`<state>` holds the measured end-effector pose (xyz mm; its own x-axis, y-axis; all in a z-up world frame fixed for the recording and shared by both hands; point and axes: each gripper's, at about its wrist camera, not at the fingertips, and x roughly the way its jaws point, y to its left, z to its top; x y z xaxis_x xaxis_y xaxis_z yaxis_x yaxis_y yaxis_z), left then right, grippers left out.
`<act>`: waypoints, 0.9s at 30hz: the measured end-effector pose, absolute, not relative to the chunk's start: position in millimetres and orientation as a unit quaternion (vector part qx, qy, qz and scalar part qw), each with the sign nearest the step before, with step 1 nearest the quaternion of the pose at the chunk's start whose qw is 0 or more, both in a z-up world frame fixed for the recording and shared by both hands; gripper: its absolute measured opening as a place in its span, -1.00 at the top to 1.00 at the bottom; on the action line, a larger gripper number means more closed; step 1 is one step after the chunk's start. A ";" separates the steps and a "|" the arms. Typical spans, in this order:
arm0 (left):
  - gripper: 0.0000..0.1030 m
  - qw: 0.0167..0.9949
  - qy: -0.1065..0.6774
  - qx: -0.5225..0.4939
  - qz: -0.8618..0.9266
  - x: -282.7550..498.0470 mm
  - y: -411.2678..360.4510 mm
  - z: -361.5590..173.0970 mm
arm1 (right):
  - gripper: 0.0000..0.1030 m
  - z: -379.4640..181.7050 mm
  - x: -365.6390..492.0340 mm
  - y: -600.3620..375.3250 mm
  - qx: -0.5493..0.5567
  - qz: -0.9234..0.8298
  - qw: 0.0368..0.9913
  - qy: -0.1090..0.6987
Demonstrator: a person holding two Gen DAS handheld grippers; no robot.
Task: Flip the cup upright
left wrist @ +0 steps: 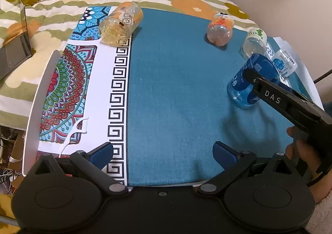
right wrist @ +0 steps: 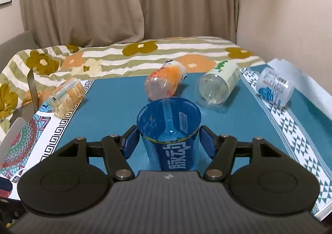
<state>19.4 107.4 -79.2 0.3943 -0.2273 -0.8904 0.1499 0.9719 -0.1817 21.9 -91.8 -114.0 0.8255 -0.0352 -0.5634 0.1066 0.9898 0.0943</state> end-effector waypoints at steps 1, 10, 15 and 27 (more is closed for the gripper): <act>-1.00 0.835 0.538 -0.037 -0.112 19.4 108.1 -78.5 | -0.52 -113.3 22.5 -92.8 0.061 -0.036 0.953 0.295; -1.00 0.841 0.529 -0.054 -0.094 12.9 108.4 -73.0 | -1.00 -106.8 24.1 -98.9 0.067 -0.011 0.947 0.313; -1.00 0.850 0.518 -0.052 -0.084 7.4 103.3 -60.1 | -1.00 -94.6 23.2 -106.7 0.068 0.002 0.931 0.359; -1.00 0.892 0.448 -0.006 -0.066 -3.8 60.6 7.7 | -1.00 -7.3 -15.3 -154.8 0.001 0.011 0.904 0.428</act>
